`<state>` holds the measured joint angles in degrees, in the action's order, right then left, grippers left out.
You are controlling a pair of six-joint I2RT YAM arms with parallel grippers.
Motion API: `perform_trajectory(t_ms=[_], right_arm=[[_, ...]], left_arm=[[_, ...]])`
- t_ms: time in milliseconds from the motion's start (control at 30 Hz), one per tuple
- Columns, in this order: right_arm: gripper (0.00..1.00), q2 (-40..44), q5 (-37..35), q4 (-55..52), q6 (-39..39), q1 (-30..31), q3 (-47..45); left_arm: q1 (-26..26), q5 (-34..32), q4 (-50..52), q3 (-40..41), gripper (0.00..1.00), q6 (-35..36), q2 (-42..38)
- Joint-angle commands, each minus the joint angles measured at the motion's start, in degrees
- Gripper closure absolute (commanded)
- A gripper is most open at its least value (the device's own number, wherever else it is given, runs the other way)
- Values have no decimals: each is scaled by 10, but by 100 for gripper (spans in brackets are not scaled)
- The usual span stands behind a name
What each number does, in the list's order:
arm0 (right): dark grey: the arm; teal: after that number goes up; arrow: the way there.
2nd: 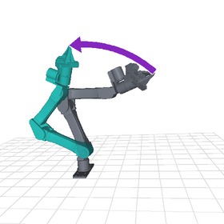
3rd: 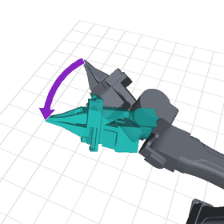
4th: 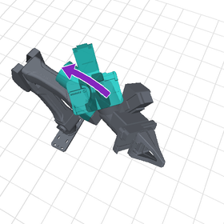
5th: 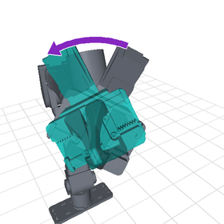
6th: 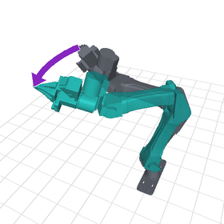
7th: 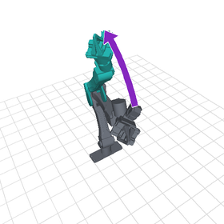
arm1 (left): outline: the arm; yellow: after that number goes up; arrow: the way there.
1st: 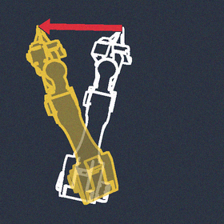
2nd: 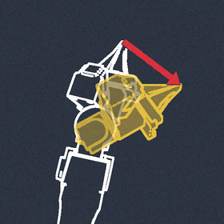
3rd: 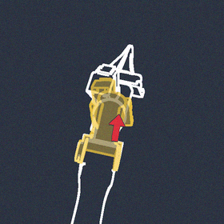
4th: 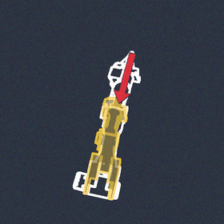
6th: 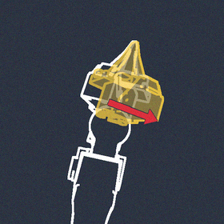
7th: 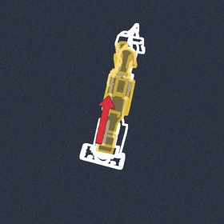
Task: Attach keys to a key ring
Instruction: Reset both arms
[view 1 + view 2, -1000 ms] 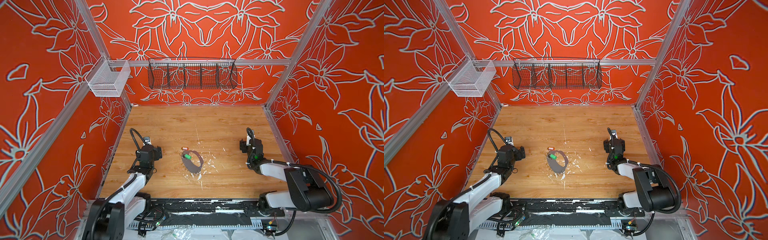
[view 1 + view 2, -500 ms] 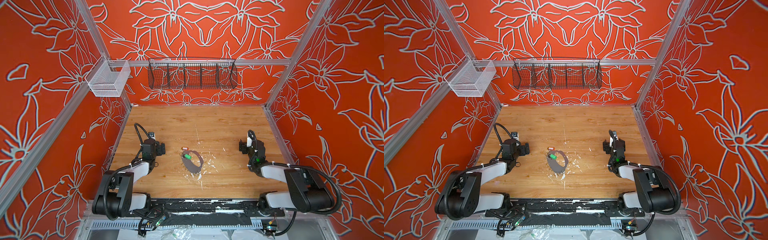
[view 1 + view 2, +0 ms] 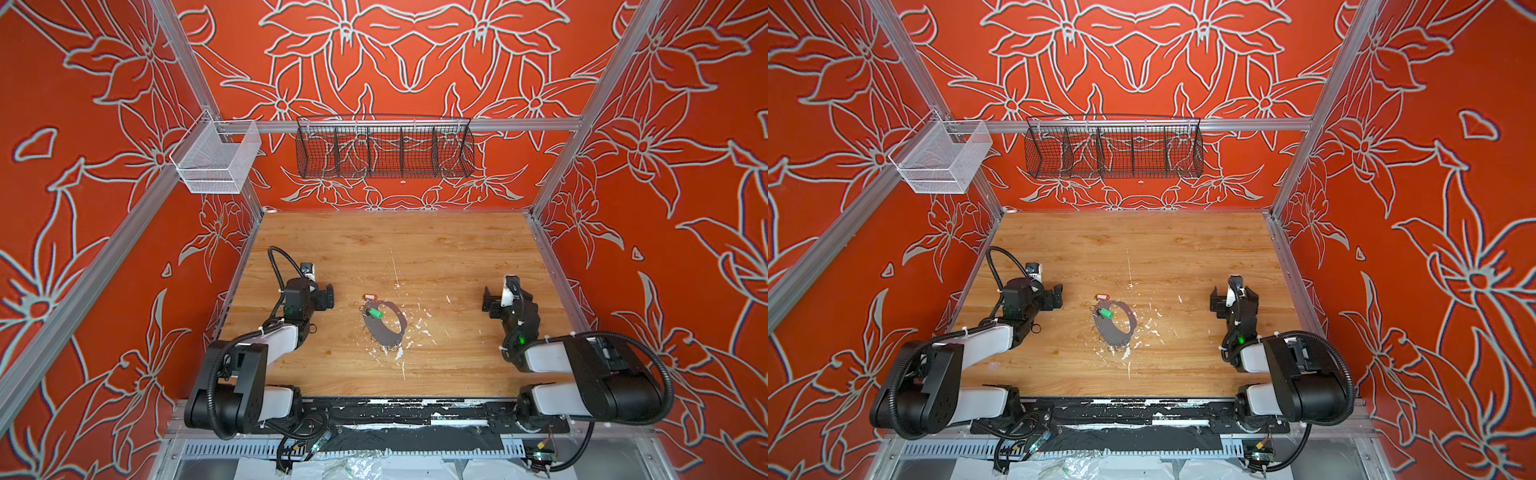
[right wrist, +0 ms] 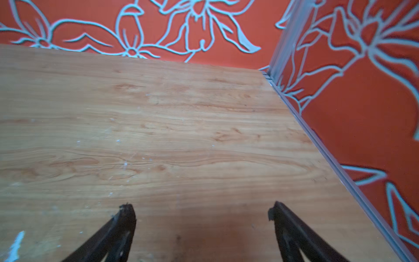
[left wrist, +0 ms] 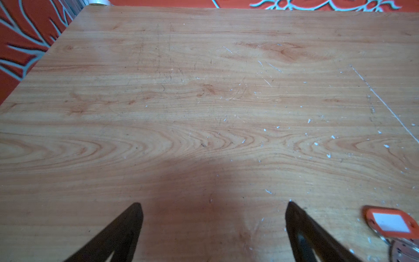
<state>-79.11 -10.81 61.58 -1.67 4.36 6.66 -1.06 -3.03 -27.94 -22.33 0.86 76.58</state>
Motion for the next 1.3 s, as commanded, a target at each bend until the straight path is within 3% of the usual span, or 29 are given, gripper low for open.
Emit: perform_trajectory(t_ms=[0,133,300,333,400,533,1267], right_arm=[[5,4,-10,-31,22,-6,35],[5,-21,60,-172,-3,-6,126],[3,-20,61,-161,-2,-9,120],[3,-17,54,-160,-1,-9,119],[3,-15,-30,-147,35,-10,111],[3,-15,-68,-144,40,-2,109],[3,-14,-82,-138,31,11,107]], left_arm=[[3,2,-7,-5,3,3,-1],[3,3,-7,-5,3,3,0],[4,5,-6,-6,3,3,1],[4,5,-5,-6,3,3,1],[4,4,-6,-6,3,2,0],[5,6,-6,-5,3,2,0],[9,14,0,-11,3,1,4]])
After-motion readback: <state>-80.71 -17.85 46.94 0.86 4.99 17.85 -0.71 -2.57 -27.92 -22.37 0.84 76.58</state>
